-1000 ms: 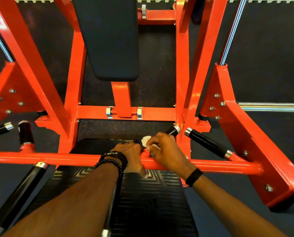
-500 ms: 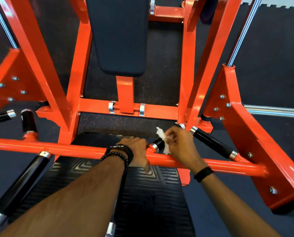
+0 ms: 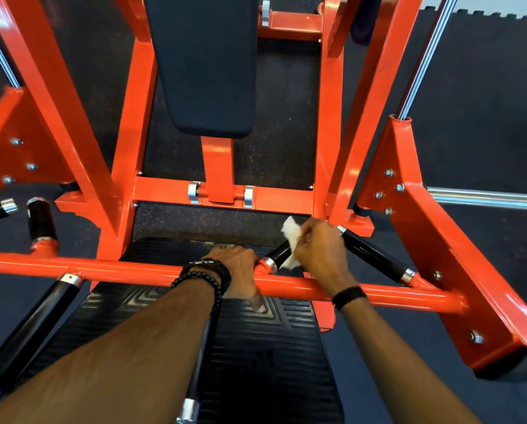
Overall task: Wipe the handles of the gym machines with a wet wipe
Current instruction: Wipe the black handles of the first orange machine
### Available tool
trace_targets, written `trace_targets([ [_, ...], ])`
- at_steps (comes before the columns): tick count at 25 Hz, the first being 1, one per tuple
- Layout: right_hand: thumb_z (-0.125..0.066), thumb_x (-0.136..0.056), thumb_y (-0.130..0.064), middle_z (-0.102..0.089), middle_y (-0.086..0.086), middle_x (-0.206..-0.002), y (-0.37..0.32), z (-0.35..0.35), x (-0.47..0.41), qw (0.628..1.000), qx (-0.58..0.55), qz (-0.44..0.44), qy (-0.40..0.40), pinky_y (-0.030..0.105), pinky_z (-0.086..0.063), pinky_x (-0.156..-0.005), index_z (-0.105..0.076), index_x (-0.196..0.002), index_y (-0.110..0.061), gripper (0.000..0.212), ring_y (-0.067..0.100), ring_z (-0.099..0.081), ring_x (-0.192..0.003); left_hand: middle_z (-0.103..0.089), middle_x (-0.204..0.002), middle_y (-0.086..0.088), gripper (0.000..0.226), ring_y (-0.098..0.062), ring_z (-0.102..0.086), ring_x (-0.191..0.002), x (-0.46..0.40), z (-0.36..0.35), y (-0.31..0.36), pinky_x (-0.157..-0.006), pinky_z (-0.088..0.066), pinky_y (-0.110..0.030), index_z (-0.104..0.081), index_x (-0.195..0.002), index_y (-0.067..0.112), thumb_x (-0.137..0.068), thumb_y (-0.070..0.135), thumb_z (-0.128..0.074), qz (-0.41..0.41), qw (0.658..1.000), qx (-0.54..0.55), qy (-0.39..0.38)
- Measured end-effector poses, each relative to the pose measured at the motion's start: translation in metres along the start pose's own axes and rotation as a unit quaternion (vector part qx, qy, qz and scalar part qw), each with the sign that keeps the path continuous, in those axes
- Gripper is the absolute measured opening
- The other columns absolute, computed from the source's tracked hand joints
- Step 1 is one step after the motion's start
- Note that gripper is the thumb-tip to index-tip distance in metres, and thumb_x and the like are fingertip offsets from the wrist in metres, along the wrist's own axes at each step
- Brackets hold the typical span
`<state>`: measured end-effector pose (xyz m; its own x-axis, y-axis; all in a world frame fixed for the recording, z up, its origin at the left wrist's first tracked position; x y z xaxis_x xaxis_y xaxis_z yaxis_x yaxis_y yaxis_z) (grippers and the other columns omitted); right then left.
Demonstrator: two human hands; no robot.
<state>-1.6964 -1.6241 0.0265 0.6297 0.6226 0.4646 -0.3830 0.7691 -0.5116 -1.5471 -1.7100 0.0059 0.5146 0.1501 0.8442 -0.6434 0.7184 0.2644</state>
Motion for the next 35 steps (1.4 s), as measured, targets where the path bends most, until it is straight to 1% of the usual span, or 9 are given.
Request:
trace_targets([
  [3, -0.057, -0.081, 0.001, -0.069, 0.010, -0.086, 0.014, 0.015, -0.026, 0.998, 0.034, -0.009, 0.046, 0.026, -0.041, -0.061, -0.070, -0.091, -0.008, 0.019, 0.027, -0.064, -0.077, -0.064, -0.111, 0.003, 0.083, -0.022, -0.062, -0.099, 0.001, 0.001, 0.000, -0.086, -0.047, -0.033, -0.060, -0.114, 0.029, -0.044, 0.068, -0.081, 0.001, 1.000, 0.008, 0.003],
  [7, -0.059, -0.084, 0.000, -0.056, -0.010, -0.077, -0.025, -0.023, 0.014, 0.987, -0.051, 0.115, -0.099, 0.007, -0.035, -0.059, -0.073, -0.084, -0.015, 0.020, -0.002, -0.051, -0.064, -0.064, -0.116, 0.003, 0.090, -0.023, -0.061, -0.104, 0.001, 0.000, 0.000, -0.092, -0.048, -0.036, -0.056, -0.121, 0.032, -0.042, 0.069, -0.080, -0.001, 1.000, 0.012, -0.002],
  [9, -0.063, -0.082, -0.007, -0.062, -0.005, -0.083, -0.021, -0.021, 0.004, 0.987, -0.013, 0.127, -0.092, 0.006, -0.033, -0.058, -0.072, -0.082, -0.019, 0.014, 0.002, -0.057, -0.069, -0.063, -0.114, 0.002, 0.087, -0.023, -0.061, -0.102, 0.000, -0.001, 0.000, -0.091, -0.048, -0.036, -0.058, -0.117, 0.030, -0.043, 0.069, -0.079, 0.002, 1.000, 0.010, -0.007],
  [14, -0.067, -0.083, -0.028, -0.072, 0.007, -0.092, 0.003, -0.005, -0.051, 0.990, 0.125, -0.008, -0.062, 0.030, -0.051, -0.070, -0.073, -0.089, -0.016, 0.015, 0.025, -0.067, -0.087, -0.064, -0.109, 0.003, 0.082, -0.022, -0.061, -0.098, -0.001, -0.002, -0.001, -0.088, -0.048, -0.036, -0.060, -0.112, 0.028, -0.044, 0.069, -0.079, 0.002, 1.000, 0.010, -0.015],
  [19, -0.060, -0.091, -0.031, -0.061, -0.001, -0.094, -0.038, -0.037, -0.013, 0.961, 0.161, 0.141, -0.173, 0.027, -0.040, -0.076, -0.069, -0.103, -0.017, 0.021, 0.018, -0.060, -0.092, -0.064, -0.112, 0.002, 0.090, -0.024, -0.060, -0.102, -0.002, -0.002, -0.002, -0.092, -0.048, -0.038, -0.059, -0.115, 0.027, -0.039, 0.072, -0.078, 0.005, 1.000, 0.003, -0.007],
  [24, -0.053, -0.096, -0.031, -0.062, 0.015, -0.123, -0.011, -0.007, -0.069, 0.937, 0.313, 0.073, -0.139, 0.038, -0.046, -0.090, -0.060, -0.119, -0.011, 0.031, 0.035, -0.059, -0.112, -0.064, -0.104, 0.001, 0.071, -0.024, -0.061, -0.094, 0.000, 0.000, 0.000, -0.083, -0.044, -0.035, -0.061, -0.098, 0.027, -0.043, 0.069, -0.080, 0.005, 1.000, 0.000, -0.007],
  [28, -0.057, -0.095, -0.035, -0.063, 0.011, -0.119, -0.042, -0.034, -0.019, 0.937, 0.227, 0.160, -0.211, 0.036, -0.043, -0.085, -0.063, -0.116, -0.014, 0.030, 0.031, -0.060, -0.108, -0.065, -0.113, 0.000, 0.087, -0.025, -0.061, -0.103, 0.000, 0.000, 0.000, -0.092, -0.044, -0.037, -0.060, -0.113, 0.027, -0.040, 0.071, -0.079, 0.008, 1.000, 0.000, 0.002],
  [30, -0.060, -0.093, -0.037, -0.066, 0.008, -0.113, -0.044, -0.031, 0.005, 0.948, 0.180, 0.195, -0.175, 0.033, -0.042, -0.080, -0.068, -0.107, -0.020, 0.024, 0.028, -0.061, -0.107, -0.064, -0.114, 0.001, 0.087, -0.025, -0.060, -0.107, 0.001, 0.001, 0.001, -0.096, -0.043, -0.038, -0.059, -0.114, 0.028, -0.042, 0.071, -0.080, 0.004, 1.000, -0.004, 0.000],
  [35, -0.062, -0.089, -0.011, -0.072, 0.011, -0.093, 0.016, 0.006, -0.014, 0.999, 0.028, 0.014, -0.044, 0.036, -0.054, -0.076, -0.064, -0.086, -0.021, 0.010, 0.032, -0.068, -0.090, -0.067, -0.102, 0.000, 0.065, -0.021, -0.056, -0.084, 0.003, 0.004, 0.003, -0.080, -0.041, -0.031, -0.057, -0.090, 0.030, -0.044, 0.067, -0.083, 0.000, 1.000, 0.013, -0.010],
])
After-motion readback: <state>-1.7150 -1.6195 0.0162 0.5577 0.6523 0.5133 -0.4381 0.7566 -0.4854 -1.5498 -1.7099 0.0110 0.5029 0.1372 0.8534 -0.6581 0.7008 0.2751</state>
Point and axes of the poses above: each hand's wrist, its own x-axis away from the middle knuckle, its own z-axis out of the back of the hand, y = z × x, the point moved 5 cm from there along -x, towards the middle knuckle
